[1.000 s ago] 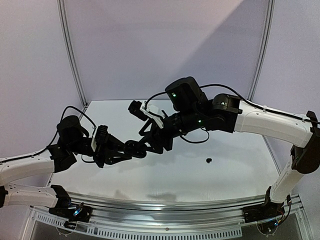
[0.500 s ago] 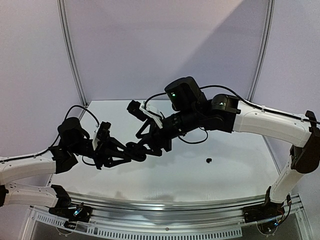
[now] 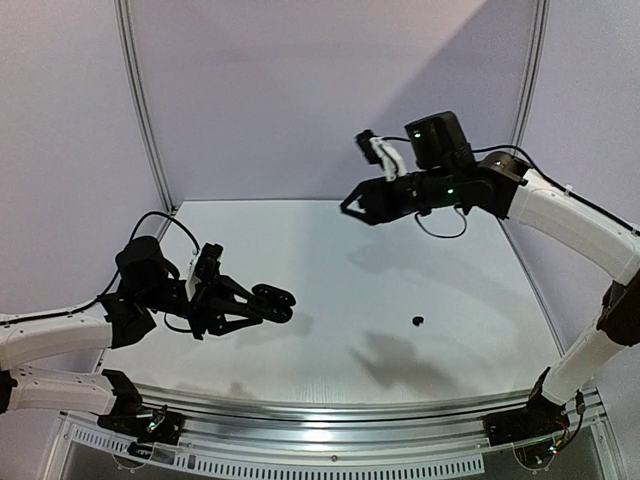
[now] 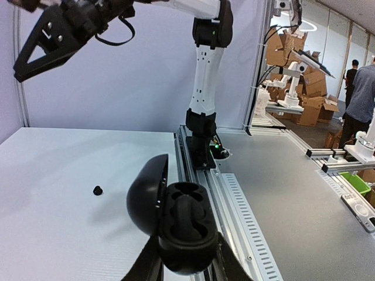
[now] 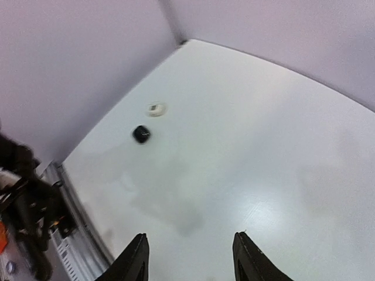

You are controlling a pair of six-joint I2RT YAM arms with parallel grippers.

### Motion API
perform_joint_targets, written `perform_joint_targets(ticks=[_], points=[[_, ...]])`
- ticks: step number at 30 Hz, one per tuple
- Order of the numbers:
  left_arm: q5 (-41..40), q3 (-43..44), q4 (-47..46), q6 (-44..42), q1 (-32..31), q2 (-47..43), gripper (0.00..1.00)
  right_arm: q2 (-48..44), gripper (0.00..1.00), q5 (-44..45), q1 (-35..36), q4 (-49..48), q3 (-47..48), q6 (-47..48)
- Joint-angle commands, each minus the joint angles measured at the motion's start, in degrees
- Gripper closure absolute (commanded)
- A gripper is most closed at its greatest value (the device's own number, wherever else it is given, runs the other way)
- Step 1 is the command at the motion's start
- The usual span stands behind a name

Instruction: Insert the wireless bluetooth earbuds into the charging case

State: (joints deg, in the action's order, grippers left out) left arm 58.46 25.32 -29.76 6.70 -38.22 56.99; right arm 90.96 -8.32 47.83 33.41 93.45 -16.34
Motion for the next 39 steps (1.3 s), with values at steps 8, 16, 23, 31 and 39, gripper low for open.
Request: perform_joint_targets(ticks=[8,16,23,31,39], points=[[-1.3,-1.2,-0.8,-0.5,0.8,-1.4,1.0,10.8,0.68,13.9,-13.1,28.5,-8.2,-12.9],[-1.7,-1.5,-1.1,-0.4,0.9,-1.8,1.0,17.4,0.74,14.2,-14.3,28.5,-9.8,-10.5],[-1.9,-1.9,-1.1,-0.3,1.0,-2.2,1.0,19.5,0.8,10.4,-15.5,26.1,-12.1,-8.9],[-2.2,-1.7,-1.2,-0.5,1.3,-2.0,1.0,21.1,0.79,7.1,-15.5,25.4,-13.6,-8.2],[-2.2,-1.5,-1.3,-0.5,1.5,-1.8,1.0,22.5,0.8,5.6,-15.5,24.1,-14.2,-7.8]])
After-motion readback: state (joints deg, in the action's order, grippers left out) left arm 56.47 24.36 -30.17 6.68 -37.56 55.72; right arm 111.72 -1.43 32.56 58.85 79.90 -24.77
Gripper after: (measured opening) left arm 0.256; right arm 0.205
